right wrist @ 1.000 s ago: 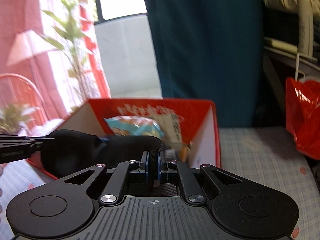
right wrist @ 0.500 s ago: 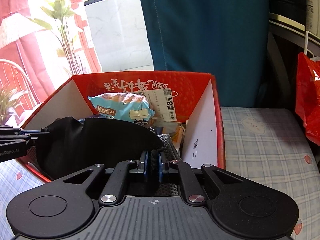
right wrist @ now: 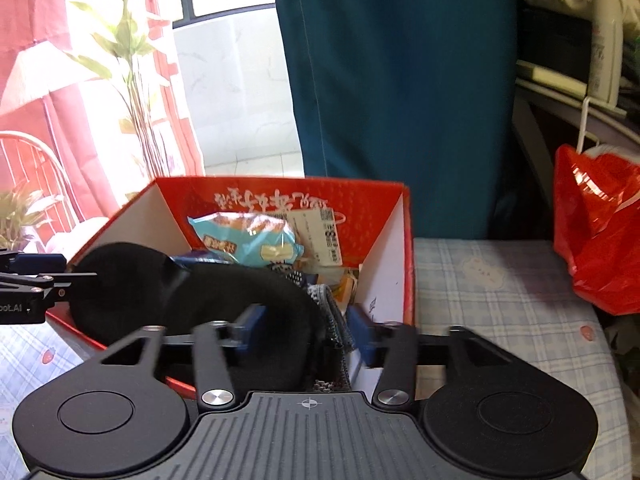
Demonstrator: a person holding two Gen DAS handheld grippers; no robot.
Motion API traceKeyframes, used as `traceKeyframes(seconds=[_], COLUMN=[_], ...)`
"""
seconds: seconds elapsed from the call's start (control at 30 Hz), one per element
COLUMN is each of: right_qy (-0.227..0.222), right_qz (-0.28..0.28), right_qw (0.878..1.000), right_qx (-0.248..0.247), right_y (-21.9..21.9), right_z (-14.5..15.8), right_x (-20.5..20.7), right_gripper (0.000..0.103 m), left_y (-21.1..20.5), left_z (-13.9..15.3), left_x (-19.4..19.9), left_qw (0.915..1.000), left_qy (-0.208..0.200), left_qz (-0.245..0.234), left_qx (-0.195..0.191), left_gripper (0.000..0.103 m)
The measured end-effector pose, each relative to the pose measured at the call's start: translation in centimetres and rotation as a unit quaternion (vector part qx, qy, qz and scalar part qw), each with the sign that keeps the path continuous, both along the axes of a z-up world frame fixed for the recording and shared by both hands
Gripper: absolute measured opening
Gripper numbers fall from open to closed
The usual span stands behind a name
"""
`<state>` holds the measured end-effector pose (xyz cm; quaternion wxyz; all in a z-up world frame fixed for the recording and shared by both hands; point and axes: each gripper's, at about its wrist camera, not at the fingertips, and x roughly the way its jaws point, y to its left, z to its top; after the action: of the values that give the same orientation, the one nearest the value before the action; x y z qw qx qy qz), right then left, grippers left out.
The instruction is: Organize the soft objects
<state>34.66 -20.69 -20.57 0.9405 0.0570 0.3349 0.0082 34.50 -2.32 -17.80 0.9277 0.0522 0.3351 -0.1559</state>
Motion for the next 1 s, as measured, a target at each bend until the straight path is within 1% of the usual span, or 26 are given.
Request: traceKeyframes(seconds=[0.03,0.07,0.1,0.17,0.2,0.23,0.27,0.3,0.43,0.57,0.7,0.77,0.83,0.9,1.0], right_qy=[-0.007,-0.013,-0.018,-0.029,-0.034,-0.038,-0.043,-0.049,-0.068,-0.092,-0.116,-0.126,-0.134,-0.139,-0.143], right_qz=[-0.001,-0.001,-0.002,-0.003,-0.004,-0.004,-0.005,-0.005,-0.006,-0.015,-0.013,-0.017,-0.023,-0.026,-0.023], right_qw=[1.000,1.000,1.000,1.000,0.999,0.999,0.999,0.999,0.998,0.996,0.993,0.992,0.991,0.990,0.989], right_qx=[-0.002,-0.003,-0.005,-0.008,-0.009,-0.011,-0.013,-0.012,-0.006,-0.012,-0.017,-0.019,-0.019,-0.016,-0.010], right_y=[0.0,0.1,0.1,0.2,0.3,0.4,0.4,0.5,0.6,1.2,2.0,2.4,2.7,2.9,3.0], right_z=[0.4,0.7,1.0,1.8,2.1,2.5,2.9,3.3,5.0,6.7,8.5,9.4,10.3,11.2,12.4], right_x=[-0.4,-0.8,-1.2,-2.0,-2.4,-2.8,-3.3,-3.7,-5.6,-8.1,-10.6,-11.9,-13.2,-14.5,-16.3], right_gripper=[0.062,0.068,0.072,0.088,0.091,0.096,0.101,0.103,0.102,0.103,0.103,0.103,0.103,0.103,0.103], left_y=[0.0,0.1,0.1,0.2,0.3,0.6,0.8,0.9,1.4,1.9,1.7,1.6,1.6,1.4,0.9], left_z=[0.3,0.7,1.1,1.8,2.2,2.5,2.9,3.3,4.8,6.3,7.9,8.6,9.5,10.4,11.5], left_x=[-0.4,-0.8,-1.2,-2.0,-2.4,-2.9,-3.4,-4.0,-6.1,-8.3,-10.6,-12.0,-13.6,-15.0,-16.7], left_qw=[1.0000,0.9999,0.9998,0.9996,0.9994,0.9993,0.9991,0.9988,0.9971,0.9955,0.9919,0.9914,0.9904,0.9891,0.9888], left_qy=[-0.005,-0.011,-0.018,-0.026,-0.029,-0.032,-0.035,-0.040,-0.063,-0.075,-0.085,-0.100,-0.116,-0.128,-0.129], left_qz=[0.001,0.002,0.004,0.010,0.012,0.013,0.015,0.020,0.039,0.054,0.095,0.084,0.074,0.072,0.074], left_qx=[-0.003,-0.006,-0.007,-0.008,-0.010,-0.015,-0.019,-0.021,-0.018,-0.019,-0.004,-0.004,-0.013,-0.013,0.013], left_gripper=[0.094,0.096,0.098,0.100,0.101,0.103,0.103,0.103,0.103,0.103,0.103,0.103,0.103,0.103,0.103])
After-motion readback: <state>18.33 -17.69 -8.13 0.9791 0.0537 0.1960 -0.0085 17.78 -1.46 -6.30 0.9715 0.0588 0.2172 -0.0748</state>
